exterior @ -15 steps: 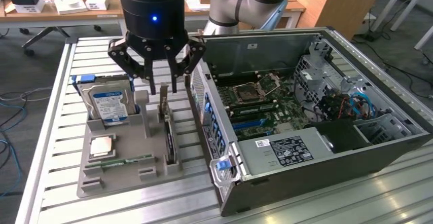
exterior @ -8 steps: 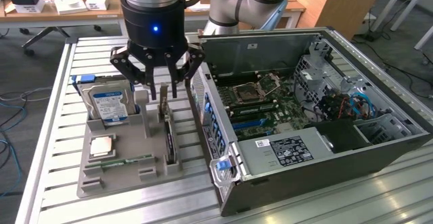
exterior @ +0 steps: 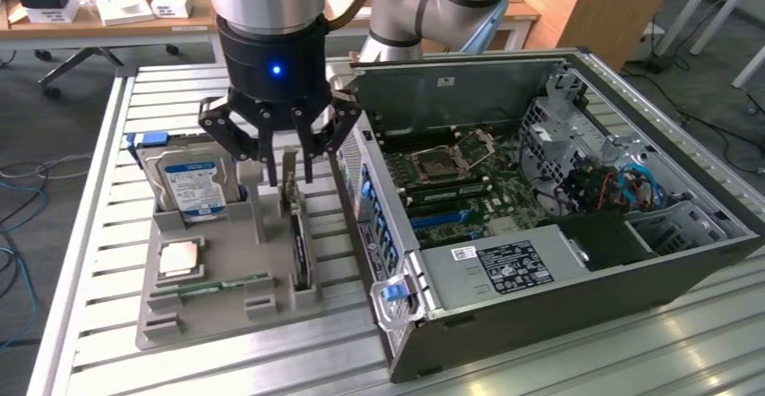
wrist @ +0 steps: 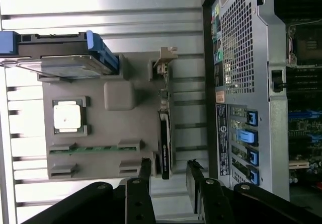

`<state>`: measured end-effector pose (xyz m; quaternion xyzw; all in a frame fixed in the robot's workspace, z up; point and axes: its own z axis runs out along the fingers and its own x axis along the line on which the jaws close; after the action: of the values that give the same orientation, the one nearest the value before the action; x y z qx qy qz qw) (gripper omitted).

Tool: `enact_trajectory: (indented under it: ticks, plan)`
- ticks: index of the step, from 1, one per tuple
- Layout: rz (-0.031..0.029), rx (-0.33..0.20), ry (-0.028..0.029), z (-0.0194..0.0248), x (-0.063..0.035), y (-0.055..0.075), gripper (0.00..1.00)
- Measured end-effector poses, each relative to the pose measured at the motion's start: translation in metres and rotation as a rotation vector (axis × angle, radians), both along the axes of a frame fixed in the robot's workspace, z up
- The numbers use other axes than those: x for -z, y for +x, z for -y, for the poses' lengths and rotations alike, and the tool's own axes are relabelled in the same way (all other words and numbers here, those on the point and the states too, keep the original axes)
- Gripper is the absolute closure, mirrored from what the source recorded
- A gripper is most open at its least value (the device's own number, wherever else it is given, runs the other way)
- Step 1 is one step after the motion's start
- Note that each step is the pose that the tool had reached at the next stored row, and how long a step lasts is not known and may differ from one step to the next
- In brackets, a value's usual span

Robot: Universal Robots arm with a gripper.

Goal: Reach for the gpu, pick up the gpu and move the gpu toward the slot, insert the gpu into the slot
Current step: 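Pick up the gpu and move the gpu toward the slot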

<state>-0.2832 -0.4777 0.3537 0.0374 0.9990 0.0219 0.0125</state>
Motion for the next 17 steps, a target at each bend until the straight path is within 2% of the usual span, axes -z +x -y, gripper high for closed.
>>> enact_trajectory:
  ticks: [17]
  plan:
    - [0.0, 0.0, -0.0001, 0.0, 0.0309, 0.0, 0.58]
